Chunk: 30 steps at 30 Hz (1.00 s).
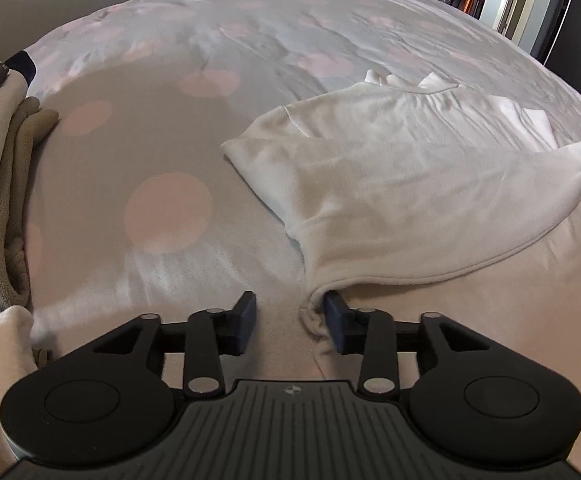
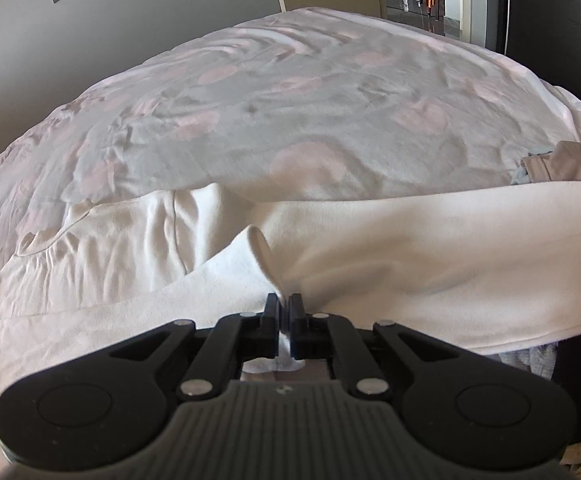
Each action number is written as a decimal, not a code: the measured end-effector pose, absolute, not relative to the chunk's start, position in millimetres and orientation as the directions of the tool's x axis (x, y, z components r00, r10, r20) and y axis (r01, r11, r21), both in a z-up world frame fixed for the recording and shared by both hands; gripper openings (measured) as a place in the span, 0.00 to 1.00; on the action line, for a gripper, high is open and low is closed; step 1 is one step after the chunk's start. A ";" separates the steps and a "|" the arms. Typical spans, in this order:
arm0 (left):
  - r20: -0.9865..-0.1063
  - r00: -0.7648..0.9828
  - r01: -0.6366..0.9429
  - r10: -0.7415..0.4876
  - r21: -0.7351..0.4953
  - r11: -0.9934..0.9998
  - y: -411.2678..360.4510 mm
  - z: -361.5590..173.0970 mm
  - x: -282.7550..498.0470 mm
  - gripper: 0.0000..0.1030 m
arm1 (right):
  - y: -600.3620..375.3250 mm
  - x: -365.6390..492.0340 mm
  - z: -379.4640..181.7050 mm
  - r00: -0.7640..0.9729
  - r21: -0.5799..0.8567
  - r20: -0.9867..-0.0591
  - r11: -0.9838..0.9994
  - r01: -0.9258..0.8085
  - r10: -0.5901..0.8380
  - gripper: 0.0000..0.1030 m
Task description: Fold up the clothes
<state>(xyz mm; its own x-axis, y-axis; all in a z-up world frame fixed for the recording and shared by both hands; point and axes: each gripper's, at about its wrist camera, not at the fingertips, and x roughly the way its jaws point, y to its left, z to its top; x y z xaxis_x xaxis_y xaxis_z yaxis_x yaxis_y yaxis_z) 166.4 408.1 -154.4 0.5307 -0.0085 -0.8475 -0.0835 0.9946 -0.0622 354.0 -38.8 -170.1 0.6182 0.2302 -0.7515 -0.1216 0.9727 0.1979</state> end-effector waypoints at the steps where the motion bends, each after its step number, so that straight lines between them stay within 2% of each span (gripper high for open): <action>1: -0.840 0.542 -0.080 -0.035 -0.093 0.992 411.6 -148.5 165.6 0.52 | -38.9 354.0 -170.4 0.618 0.198 -0.751 0.972 -0.124 0.231 0.05; 4: -0.829 0.557 -0.106 -0.053 -0.133 0.985 422.0 -146.3 179.2 0.52 | -39.1 354.2 -171.2 0.618 0.197 -0.750 0.972 -0.130 0.235 0.05; 7: -0.823 0.566 -0.143 -0.050 -0.158 0.977 432.3 -148.8 198.0 0.57 | -39.3 354.4 -172.0 0.617 0.197 -0.750 0.971 -0.137 0.239 0.05; 14: -0.809 0.585 -0.230 -0.045 -0.219 0.948 456.4 -156.0 241.5 0.56 | -39.5 356.6 -172.0 0.612 0.198 -0.750 0.968 -0.151 0.249 0.06; 16: -0.804 0.592 -0.259 -0.056 -0.256 0.932 463.2 -164.7 249.1 0.51 | -39.7 357.4 -172.1 0.610 0.199 -0.751 0.967 -0.156 0.253 0.06; 17: -0.799 0.598 -0.268 -0.060 -0.270 0.925 465.1 -167.4 250.6 0.45 | -40.0 358.0 -172.3 0.609 0.200 -0.751 0.967 -0.159 0.255 0.06; 18: -0.792 0.607 -0.267 -0.068 -0.283 0.921 466.3 -169.2 250.5 0.29 | -40.4 358.2 -172.7 0.607 0.201 -0.751 0.966 -0.162 0.258 0.06; 20: -0.777 0.624 -0.262 -0.079 -0.304 0.916 468.1 -171.3 249.7 0.09 | -39.0 359.4 -170.7 0.610 0.208 -0.746 0.964 -0.166 0.267 0.06; 21: -0.767 0.638 -0.256 -0.072 -0.299 0.919 467.2 -168.4 247.3 0.04 | -38.2 360.0 -169.7 0.611 0.212 -0.744 0.963 -0.168 0.271 0.06; 30: -0.680 0.733 -0.228 -0.005 -0.253 0.940 476.9 -134.2 228.7 0.02 | -30.9 365.8 -160.1 0.624 0.248 -0.718 0.951 -0.186 0.309 0.06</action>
